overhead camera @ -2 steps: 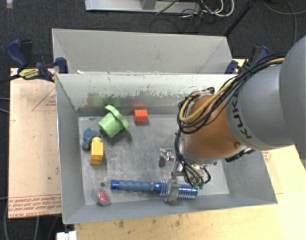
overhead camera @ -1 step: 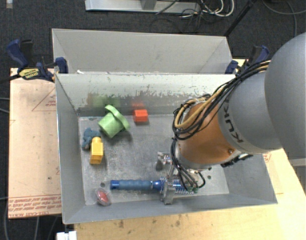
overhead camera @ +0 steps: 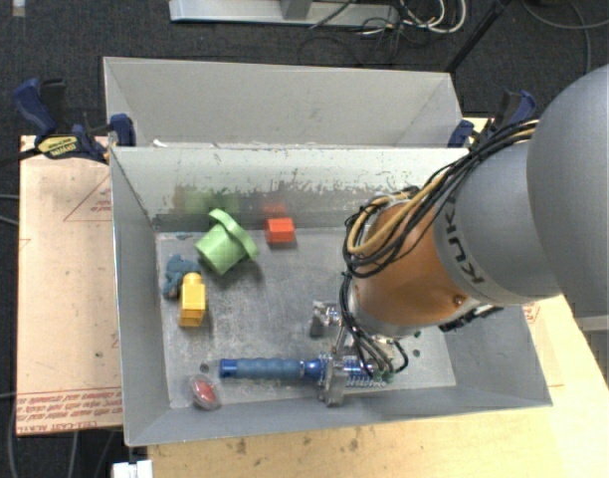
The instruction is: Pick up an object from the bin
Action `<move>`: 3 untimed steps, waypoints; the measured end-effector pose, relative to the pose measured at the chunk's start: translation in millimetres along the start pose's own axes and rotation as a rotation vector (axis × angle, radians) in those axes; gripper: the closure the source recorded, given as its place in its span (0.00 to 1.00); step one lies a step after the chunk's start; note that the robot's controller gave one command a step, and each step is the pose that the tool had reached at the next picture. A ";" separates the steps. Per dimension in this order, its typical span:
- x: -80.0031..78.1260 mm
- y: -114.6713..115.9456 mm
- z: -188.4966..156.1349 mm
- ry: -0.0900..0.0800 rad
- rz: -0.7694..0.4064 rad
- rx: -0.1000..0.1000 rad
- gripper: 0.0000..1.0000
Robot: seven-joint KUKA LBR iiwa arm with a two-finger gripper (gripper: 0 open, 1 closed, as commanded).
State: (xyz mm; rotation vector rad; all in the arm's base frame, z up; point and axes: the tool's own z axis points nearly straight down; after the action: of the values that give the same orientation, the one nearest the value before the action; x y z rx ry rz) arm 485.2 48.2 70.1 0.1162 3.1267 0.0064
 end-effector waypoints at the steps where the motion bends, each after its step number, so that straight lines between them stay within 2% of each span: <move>1: 1.9 -0.2 1.4 0.006 0.000 0.001 1.00; 2: -0.3 0.8 -63.3 0.008 -0.001 0.002 1.00; 3: -1.8 1.6 -106.0 0.008 -0.003 0.003 1.00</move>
Offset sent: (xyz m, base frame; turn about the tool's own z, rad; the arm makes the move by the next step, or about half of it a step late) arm 0.0000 0.0000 0.0000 0.0000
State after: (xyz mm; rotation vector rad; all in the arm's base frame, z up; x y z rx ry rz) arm 485.7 49.2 176.1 0.1115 3.1348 0.0029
